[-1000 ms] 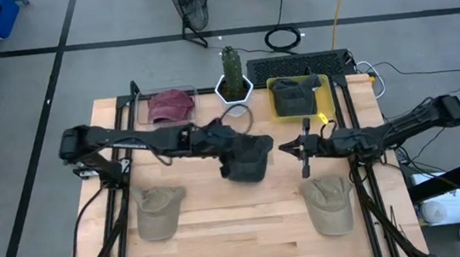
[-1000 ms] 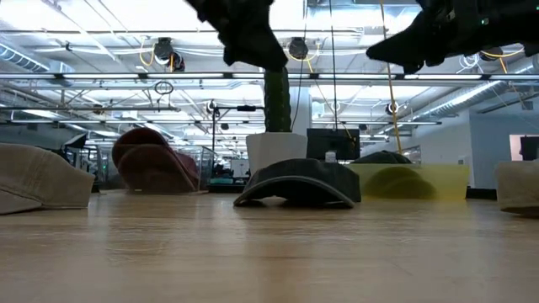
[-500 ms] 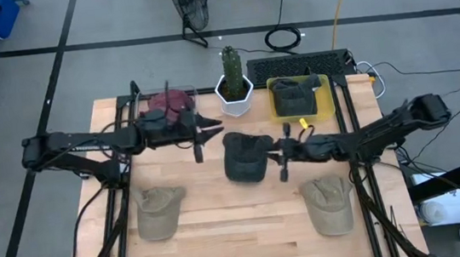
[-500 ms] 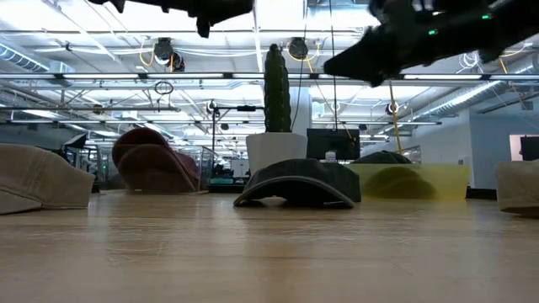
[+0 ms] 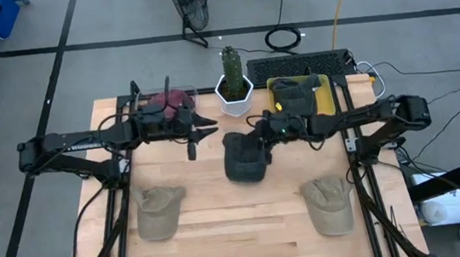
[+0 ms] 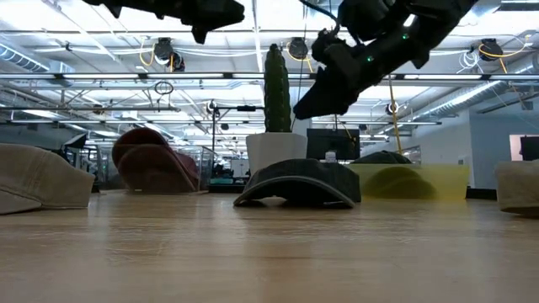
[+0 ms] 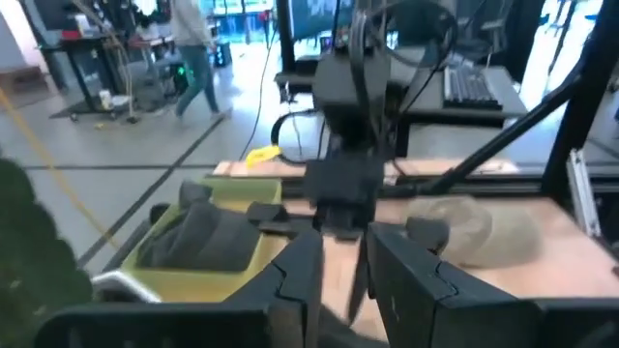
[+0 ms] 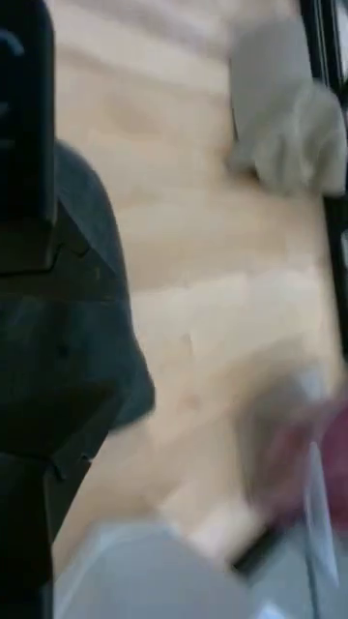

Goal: Pick & Place hat
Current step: Put the black cap into the yellow bin

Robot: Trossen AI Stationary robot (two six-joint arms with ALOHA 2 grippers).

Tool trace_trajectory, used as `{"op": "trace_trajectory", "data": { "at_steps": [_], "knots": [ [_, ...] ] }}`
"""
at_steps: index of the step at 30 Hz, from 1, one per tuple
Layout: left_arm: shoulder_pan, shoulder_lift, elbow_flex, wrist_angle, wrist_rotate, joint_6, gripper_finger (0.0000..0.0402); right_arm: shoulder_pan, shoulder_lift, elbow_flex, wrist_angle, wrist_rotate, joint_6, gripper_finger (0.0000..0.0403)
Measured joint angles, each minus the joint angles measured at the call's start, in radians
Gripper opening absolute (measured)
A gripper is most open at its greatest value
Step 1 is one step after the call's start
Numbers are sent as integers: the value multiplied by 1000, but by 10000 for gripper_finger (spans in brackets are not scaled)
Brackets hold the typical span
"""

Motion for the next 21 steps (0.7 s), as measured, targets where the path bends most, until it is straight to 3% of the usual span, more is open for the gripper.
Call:
{"op": "trace_trajectory", "data": {
  "at_steps": [3, 8, 21],
  "knots": [
    [17, -26, -3, -35, -3, 31, 90, -17, 0, 16, 5, -81, -5, 122],
    [61, -95, -2, -41, 1, 45, 90, -17, 33, 17, 13, -79, -27, 127],
    [135, -133, -2, -39, 195, 28, 90, 53, 223, 17, 51, -86, -6, 140]
  ]
}}
